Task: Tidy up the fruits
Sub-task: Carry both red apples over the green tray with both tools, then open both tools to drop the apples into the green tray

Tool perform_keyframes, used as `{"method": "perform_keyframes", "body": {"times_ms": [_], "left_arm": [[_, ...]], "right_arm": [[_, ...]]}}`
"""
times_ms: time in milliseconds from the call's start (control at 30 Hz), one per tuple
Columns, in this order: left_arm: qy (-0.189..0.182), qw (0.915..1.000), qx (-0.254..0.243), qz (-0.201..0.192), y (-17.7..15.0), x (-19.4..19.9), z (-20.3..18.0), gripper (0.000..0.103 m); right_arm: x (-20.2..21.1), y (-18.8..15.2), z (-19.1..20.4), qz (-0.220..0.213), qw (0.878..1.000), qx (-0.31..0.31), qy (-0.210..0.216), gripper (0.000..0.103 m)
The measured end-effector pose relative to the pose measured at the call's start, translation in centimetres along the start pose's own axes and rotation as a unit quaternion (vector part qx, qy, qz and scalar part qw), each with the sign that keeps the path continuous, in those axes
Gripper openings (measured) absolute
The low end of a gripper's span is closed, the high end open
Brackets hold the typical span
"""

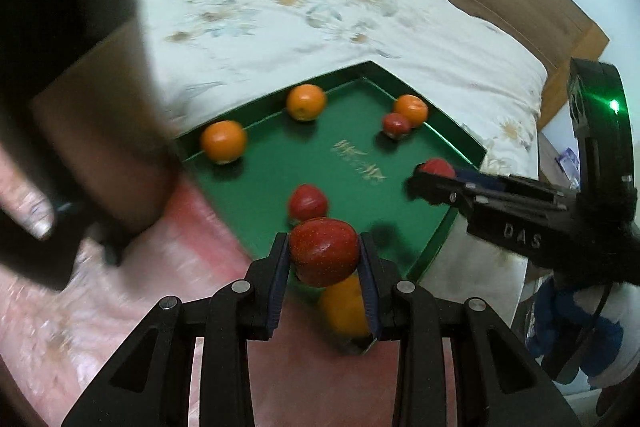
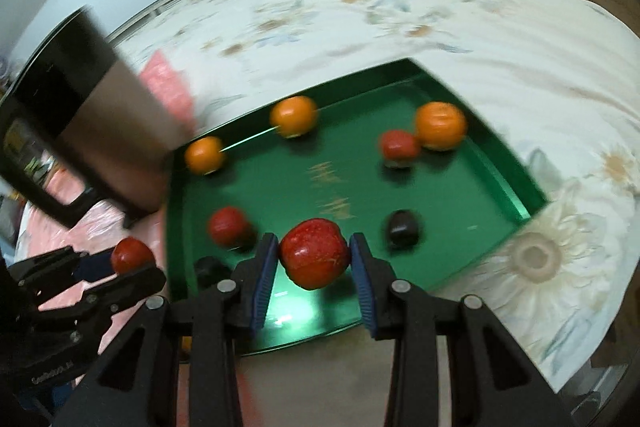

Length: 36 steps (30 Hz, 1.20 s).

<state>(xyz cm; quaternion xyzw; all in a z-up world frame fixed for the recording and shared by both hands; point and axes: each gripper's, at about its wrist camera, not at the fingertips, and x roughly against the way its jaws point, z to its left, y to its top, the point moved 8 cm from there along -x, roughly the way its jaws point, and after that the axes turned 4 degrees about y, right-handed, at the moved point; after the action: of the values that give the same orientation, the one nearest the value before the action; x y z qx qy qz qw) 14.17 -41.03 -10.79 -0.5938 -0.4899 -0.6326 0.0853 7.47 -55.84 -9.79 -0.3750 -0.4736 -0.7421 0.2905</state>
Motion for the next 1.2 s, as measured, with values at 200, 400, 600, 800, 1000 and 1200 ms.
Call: {"method": "perform_keyframes", "body": {"times_ms": [200, 400, 600, 800, 1000, 1200], "left_arm": [[-0.01, 0.9995, -0.027, 0.012, 1.2, -3.1, -3.4, 0.028], [-0.009, 0.9984, -0.051, 0.021, 1.6, -5.6, -5.6, 0.029], [-0.003, 0.9978, -0.055, 0.037, 1.1, -7.3, -6.1, 0.029], [0.0, 0.9976, -0.053, 0.044, 0.8, -8.0, -6.0, 0.029], [0.007, 0.9976, -0.051, 0.047, 0.5, -8.1, -5.8, 0.029], [0.012, 0.9974, -0.052, 0.049, 0.4, -8.2, -5.8, 0.029]], "right_arm": [[-0.4, 2.0, -5.7, -0.016, 0.999, -0.026, -0.04, 0.043], [-2.0, 2.9, -9.6, -0.016, 0.997, -0.042, -0.069, 0.043], [-3.2, 2.3, -10.9, -0.009, 0.995, -0.048, -0.082, 0.044], [-3.5, 2.3, -11.0, -0.009, 0.995, -0.038, -0.092, 0.044], [-3.5, 2.4, -11.0, -0.009, 0.995, -0.034, -0.098, 0.044], [-3.4, 2.4, -10.8, -0.01, 0.994, -0.029, -0.104, 0.044]]}}
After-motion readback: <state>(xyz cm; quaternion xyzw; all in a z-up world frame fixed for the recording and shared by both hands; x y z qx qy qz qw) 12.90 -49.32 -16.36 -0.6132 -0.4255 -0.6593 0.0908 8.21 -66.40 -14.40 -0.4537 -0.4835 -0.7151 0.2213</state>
